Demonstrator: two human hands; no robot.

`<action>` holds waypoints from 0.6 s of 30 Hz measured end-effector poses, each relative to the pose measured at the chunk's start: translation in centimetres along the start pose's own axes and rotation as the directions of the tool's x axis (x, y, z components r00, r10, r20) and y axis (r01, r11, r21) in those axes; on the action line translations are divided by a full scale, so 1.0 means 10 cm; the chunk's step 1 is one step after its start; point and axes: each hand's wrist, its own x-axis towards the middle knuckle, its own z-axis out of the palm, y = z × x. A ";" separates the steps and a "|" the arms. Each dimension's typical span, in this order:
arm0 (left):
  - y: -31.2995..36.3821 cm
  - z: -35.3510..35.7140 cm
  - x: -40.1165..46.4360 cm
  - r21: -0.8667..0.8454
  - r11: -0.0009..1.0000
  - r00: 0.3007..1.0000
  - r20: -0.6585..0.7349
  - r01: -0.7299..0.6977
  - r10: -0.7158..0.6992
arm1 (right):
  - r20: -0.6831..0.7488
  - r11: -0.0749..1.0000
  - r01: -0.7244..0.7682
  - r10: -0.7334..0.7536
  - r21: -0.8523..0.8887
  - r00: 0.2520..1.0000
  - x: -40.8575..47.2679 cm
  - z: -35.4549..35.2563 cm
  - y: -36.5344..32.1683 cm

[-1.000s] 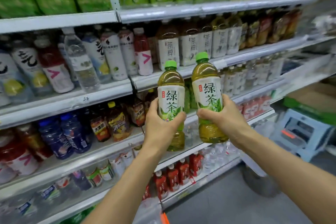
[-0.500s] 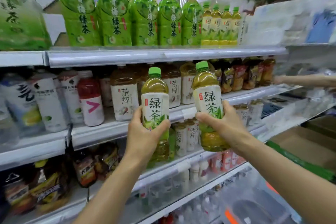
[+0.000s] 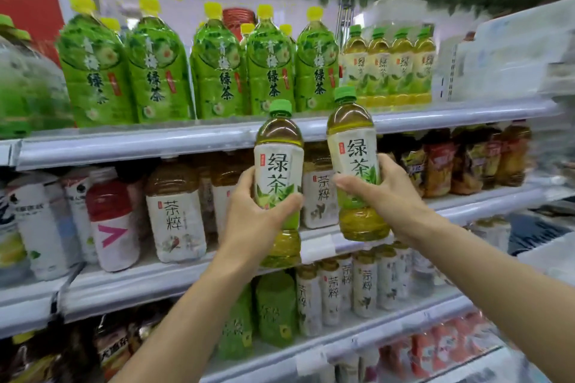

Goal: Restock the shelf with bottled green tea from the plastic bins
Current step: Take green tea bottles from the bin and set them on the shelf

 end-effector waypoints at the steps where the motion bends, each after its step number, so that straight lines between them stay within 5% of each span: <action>1: 0.02 0.13 0.04 -0.007 1.000 1.000 -0.014 -0.009 0.009 | 0.029 1.000 0.014 -0.014 0.006 0.999 0.09 -0.13 0.02; 10: 0.20 1.52 0.52 -0.048 0.998 0.991 -0.133 -0.040 0.034 | 0.140 0.987 0.162 -0.159 -0.007 0.977 1.22 -1.30 0.04; 18: 0.32 2.08 0.90 -0.023 0.999 0.974 -0.222 -0.044 0.038 | 0.130 0.966 0.234 -0.248 0.114 0.960 2.18 -1.61 -0.10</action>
